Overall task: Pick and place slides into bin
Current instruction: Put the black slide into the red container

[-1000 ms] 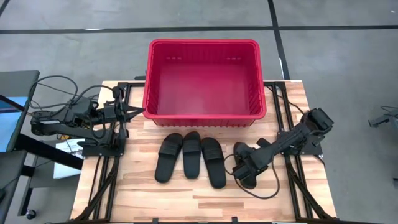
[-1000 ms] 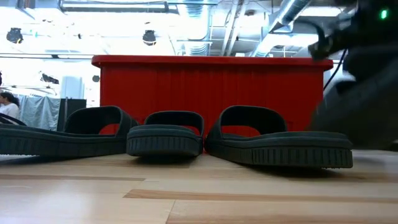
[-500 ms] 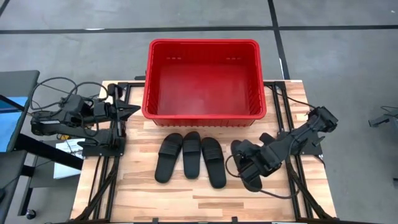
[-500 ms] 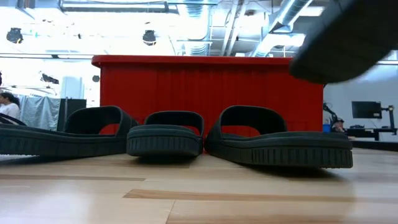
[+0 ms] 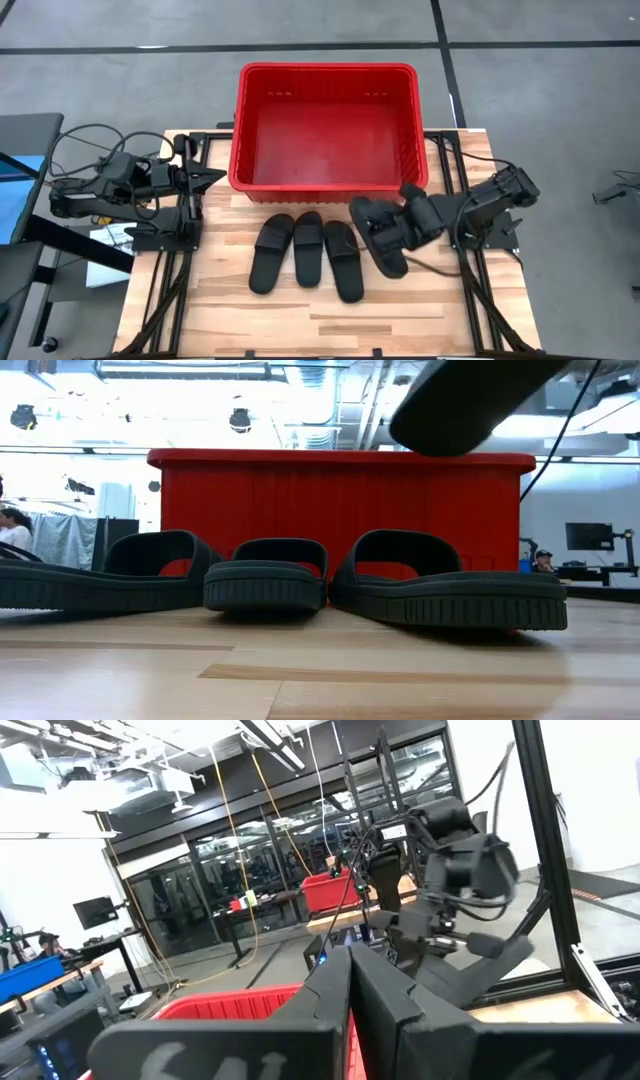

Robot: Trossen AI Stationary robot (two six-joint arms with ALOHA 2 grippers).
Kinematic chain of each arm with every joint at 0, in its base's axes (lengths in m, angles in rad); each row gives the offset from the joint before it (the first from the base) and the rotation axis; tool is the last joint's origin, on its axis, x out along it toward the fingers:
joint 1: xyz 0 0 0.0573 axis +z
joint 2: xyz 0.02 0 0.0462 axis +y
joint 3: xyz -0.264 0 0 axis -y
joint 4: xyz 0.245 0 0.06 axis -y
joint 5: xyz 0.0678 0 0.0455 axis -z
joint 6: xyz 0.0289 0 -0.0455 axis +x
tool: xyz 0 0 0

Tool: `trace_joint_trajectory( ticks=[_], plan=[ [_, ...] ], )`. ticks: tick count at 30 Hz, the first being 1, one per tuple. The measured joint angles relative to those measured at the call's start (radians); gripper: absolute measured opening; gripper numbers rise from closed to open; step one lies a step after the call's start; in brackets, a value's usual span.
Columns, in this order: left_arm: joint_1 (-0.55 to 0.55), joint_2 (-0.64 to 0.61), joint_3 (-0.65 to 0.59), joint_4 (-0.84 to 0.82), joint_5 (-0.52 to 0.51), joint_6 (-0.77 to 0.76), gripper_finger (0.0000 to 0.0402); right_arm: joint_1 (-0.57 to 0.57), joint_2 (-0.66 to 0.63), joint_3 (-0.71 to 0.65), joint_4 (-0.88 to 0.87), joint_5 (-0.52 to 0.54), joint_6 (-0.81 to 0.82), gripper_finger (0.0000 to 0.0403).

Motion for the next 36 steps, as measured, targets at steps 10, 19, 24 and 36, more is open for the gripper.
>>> trace_joint_trajectory(
  ticks=[10, 19, 24, 36],
  plan=[
    [0.000, 0.000, 0.000, -0.021, -0.001, -0.053, 0.0000, -0.163, 0.000, 0.076, -0.001, 0.156, -0.266, 0.0000],
    [0.000, 0.000, 0.000, -0.021, -0.001, -0.088, 0.0000, -0.302, 0.000, 0.136, 0.000, 0.222, -0.456, 0.0000],
    [0.000, 0.000, 0.000, -0.021, -0.001, -0.104, 0.0000, -0.387, 0.000, 0.164, 0.023, 0.226, -0.553, 0.0000],
    [0.000, 0.000, 0.000, -0.020, -0.001, -0.105, 0.0000, -0.618, 0.000, 0.176, 0.176, 0.224, -0.747, 0.0000]
  ],
)
